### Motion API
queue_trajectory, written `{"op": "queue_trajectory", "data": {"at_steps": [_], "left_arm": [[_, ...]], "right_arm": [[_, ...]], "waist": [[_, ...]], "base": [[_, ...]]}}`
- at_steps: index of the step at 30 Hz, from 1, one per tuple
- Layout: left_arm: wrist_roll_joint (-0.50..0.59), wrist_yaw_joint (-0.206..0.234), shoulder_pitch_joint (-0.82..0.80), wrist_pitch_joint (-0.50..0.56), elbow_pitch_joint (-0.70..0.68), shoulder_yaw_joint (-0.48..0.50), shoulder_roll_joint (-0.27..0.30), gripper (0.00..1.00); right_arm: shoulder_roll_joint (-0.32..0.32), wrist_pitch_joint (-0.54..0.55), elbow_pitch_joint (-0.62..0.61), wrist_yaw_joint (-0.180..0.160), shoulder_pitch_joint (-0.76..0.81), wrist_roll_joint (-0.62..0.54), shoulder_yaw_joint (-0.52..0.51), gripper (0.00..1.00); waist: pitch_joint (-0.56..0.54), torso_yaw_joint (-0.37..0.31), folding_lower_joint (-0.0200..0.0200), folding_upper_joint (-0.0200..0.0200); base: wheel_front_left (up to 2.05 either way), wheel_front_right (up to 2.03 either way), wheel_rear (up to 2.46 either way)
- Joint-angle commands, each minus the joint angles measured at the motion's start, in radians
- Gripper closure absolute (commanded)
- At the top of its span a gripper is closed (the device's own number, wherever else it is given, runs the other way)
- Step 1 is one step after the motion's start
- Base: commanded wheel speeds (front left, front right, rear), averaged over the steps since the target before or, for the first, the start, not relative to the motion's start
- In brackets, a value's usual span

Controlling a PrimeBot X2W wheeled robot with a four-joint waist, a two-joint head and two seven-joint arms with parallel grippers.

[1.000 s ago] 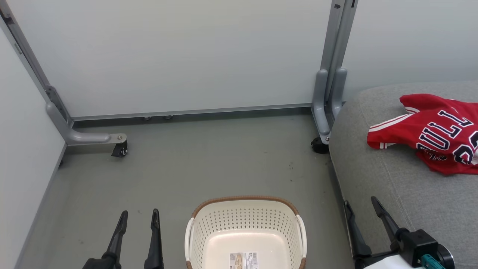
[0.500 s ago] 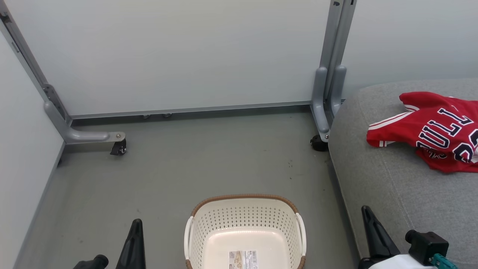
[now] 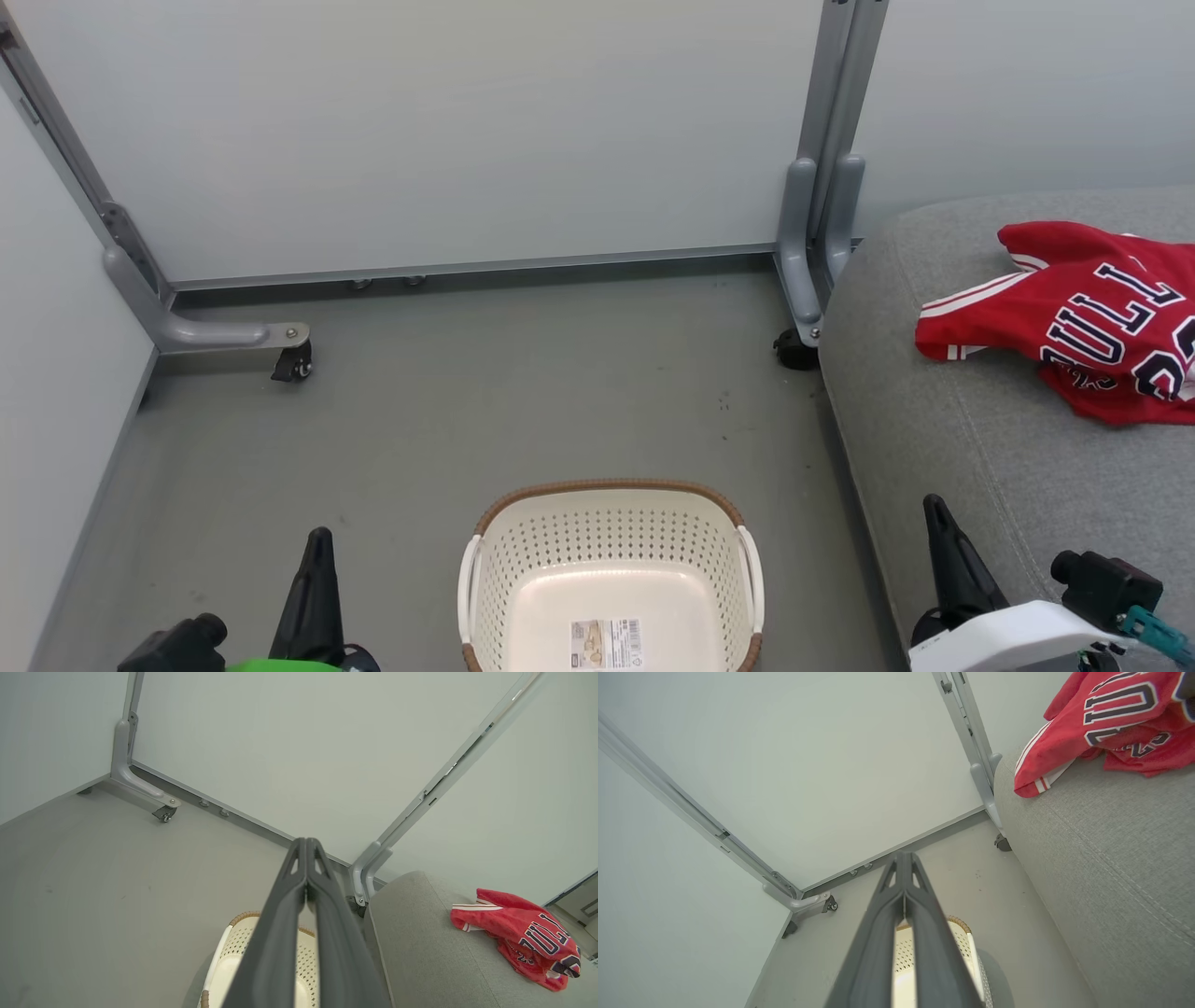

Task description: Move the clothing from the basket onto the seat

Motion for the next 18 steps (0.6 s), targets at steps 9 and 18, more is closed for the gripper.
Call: {"op": "queue_trajectory", "data": {"at_steps": [9, 18], "left_arm": [[-0.158, -0.017, -0.064, 0.035, 0.009, 0.024, 0.015, 1.0], [-0.274, -0.024, -0.088, 0.063, 0.024, 0.042, 0.018, 1.0]], "right_arm": [[-0.01, 0.034, 0.002, 0.0, -0.057, 0.168, -0.017, 1.0], [-0.013, 0.062, 0.013, 0.0, -0.079, 0.294, -0.03, 1.0]], "waist": [[0.008, -0.002, 0.0001, 0.0], [0.016, -0.004, 0.0001, 0.0]], "base": [[0.0, 0.0, 0.0], [0.0, 0.0, 0.0]]}}
